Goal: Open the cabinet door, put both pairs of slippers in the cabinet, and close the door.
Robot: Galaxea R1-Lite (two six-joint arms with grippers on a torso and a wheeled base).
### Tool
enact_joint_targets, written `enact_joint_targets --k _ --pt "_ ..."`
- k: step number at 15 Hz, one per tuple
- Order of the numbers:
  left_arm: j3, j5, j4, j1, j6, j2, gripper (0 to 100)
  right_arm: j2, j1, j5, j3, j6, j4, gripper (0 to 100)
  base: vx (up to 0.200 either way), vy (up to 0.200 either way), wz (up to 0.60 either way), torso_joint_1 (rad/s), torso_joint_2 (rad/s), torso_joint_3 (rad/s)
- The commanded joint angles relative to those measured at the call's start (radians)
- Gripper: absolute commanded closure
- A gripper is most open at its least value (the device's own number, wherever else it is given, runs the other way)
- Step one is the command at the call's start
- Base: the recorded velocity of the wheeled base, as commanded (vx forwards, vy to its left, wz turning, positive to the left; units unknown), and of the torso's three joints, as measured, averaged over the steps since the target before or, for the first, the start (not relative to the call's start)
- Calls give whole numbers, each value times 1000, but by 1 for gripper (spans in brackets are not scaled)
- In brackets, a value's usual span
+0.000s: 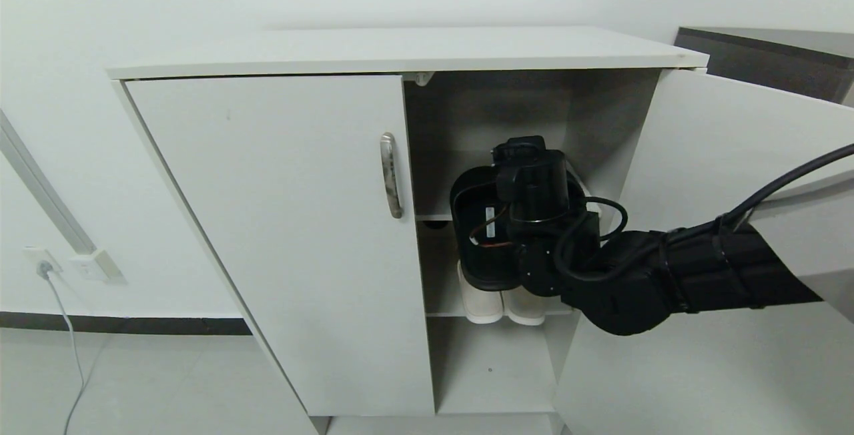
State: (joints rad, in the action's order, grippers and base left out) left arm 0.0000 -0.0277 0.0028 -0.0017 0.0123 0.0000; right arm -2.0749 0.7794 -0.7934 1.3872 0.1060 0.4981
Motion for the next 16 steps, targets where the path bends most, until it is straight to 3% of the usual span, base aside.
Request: enact_joint_targets --k 1,7,9,16 --pt "0 0 0 0 0 0 100 -37 -19 5 75 8 -56 100 0 0 0 0 0 0" --pt "0 2 0 0 -2 0 100 -74 -40 109 297 127 -369 100 0 0 0 0 0 0" --pt "0 0 0 0 -2 0 100 -74 -42 125 332 155 -415 100 0 0 0 0 0 0" --pt "0 2 0 0 -2 0 100 -148 -61 112 418 112 -360 100 0 0 0 0 0 0"
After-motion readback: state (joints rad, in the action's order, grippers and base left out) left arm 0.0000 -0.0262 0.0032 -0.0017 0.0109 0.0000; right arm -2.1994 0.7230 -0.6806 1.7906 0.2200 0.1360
